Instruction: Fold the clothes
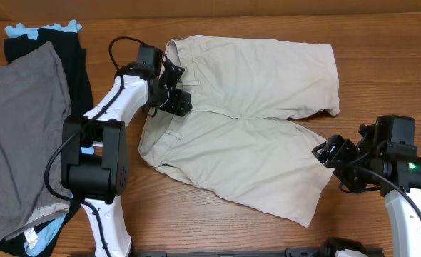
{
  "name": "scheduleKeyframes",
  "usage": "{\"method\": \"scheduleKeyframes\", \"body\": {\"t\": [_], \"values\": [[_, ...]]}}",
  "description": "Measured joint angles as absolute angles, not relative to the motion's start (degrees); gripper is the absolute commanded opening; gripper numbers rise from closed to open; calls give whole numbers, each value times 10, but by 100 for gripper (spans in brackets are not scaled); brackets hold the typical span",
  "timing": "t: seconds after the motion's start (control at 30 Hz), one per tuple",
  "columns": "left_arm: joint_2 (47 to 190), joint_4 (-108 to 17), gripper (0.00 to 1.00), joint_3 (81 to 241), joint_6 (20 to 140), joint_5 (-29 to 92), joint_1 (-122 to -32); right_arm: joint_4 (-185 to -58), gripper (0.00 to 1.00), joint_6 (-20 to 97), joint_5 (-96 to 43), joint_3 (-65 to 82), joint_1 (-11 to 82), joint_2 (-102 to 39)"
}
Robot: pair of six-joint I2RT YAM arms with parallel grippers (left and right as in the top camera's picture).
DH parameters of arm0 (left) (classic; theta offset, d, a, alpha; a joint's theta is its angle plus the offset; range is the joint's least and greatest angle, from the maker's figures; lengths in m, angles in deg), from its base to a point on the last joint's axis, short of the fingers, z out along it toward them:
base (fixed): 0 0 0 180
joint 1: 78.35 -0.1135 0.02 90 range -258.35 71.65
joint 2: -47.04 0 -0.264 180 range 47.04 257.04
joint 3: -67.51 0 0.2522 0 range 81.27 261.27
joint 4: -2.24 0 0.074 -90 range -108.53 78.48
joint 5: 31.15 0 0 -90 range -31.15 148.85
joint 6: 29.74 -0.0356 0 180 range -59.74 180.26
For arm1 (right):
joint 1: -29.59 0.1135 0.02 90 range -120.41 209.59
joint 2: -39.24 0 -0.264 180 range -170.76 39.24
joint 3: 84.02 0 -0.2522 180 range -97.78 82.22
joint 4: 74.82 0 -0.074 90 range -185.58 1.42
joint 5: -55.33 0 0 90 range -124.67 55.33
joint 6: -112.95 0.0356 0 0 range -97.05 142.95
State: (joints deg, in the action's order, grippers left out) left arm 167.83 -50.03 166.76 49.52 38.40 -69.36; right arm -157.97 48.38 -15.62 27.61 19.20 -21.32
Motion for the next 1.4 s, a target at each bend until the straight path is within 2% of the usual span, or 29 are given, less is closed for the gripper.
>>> {"method": "scheduleKeyframes", "body": {"t": [0.17, 0.33, 0.37, 0.4, 0.43, 0.7, 1.03, 1.17, 1.4], "values": [[1678, -538, 34, 1668, 482, 371, -694, -1578, 80, 484, -156, 276, 192, -213], [1678, -543, 22, 1668, 478, 367, -693, -1576, 80, 484, -156, 276, 192, -213], [1678, -542, 17, 1668, 478, 367, -693, -1576, 80, 484, -156, 276, 192, -213], [1678, -541, 6, 1668, 478, 367, -693, -1576, 80, 484, -156, 276, 192, -213], [1678, -540, 4, 1668, 478, 367, -694, -1576, 80, 484, -156, 276, 192, -213], [1680, -553, 4, 1680, 493, 371, -693, -1577, 80, 484, -156, 276, 192, -213], [1682, -776, 4, 1900, 609, 497, -694, -1572, 80, 484, -156, 276, 192, -213], [1680, -822, 4, 1921, 648, 569, -694, -1569, 80, 484, -156, 276, 192, -215], [1680, -774, 4, 1846, 719, 677, -709, -1567, 80, 484, -156, 276, 192, -238]]}}
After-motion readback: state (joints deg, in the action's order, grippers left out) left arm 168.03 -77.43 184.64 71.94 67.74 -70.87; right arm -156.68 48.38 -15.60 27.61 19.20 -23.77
